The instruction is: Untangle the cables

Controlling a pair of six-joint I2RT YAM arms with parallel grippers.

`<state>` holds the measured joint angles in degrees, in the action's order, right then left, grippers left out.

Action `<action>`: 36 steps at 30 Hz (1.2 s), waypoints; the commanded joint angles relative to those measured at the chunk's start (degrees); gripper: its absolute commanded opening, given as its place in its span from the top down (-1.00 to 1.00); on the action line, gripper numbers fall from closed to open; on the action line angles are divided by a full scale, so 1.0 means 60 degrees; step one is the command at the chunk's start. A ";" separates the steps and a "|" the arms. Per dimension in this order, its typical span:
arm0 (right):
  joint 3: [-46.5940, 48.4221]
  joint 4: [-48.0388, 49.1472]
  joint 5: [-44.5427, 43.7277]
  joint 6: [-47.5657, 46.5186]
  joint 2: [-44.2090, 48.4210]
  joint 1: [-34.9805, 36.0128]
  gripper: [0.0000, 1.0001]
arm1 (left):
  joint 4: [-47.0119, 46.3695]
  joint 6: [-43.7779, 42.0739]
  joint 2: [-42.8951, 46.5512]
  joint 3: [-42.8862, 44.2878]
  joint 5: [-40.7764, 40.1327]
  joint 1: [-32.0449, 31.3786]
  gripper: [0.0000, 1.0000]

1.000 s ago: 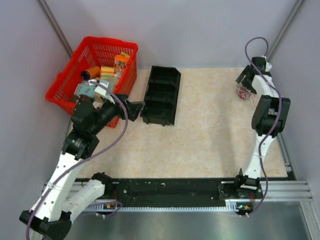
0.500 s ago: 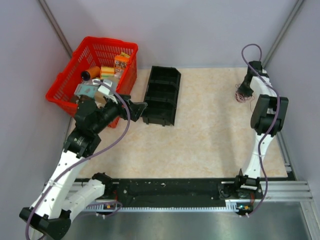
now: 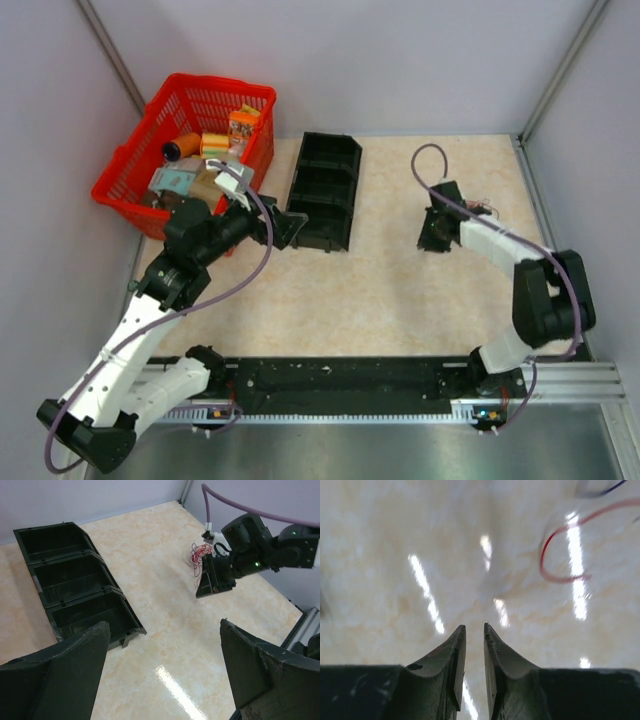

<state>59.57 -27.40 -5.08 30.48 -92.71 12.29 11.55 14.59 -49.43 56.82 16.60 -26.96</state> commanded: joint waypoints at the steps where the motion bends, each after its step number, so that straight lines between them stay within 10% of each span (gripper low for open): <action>1: -0.1561 0.0582 0.0173 0.0778 0.2395 0.1215 0.53 | -0.0255 -0.0161 -0.0155 0.0125 -0.0072 -0.0311 -0.88; 6: -0.1464 0.0509 0.0131 0.0751 0.3717 0.0312 -0.43 | -0.0197 -0.0175 -0.0360 0.0169 0.0002 -0.0384 -0.86; 7: -0.1143 0.0378 -0.0465 0.0649 0.3790 0.0077 -0.97 | -0.0124 -0.0219 -0.0375 0.0198 -0.0085 -0.0385 -0.86; 11: 0.0161 0.0260 -0.2433 0.0297 0.3091 -0.0917 -0.98 | -0.0021 -0.0351 -0.0229 0.0242 -0.0306 -0.0399 -0.85; 27: 0.5921 -0.1776 0.0025 -0.0260 -0.3898 -0.3499 -0.97 | -0.0065 -0.0161 0.0065 0.0272 0.0134 -0.0604 -0.93; 36: 0.4445 -0.1120 0.0332 -0.0481 -0.3330 -0.3017 -0.19 | -0.0050 -0.0176 -0.0199 0.0257 0.0105 -0.0619 -0.93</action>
<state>90.52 -35.97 -5.15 28.51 -117.93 -8.03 13.32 13.56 -50.13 56.84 17.10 -30.39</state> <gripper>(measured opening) 0.714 0.963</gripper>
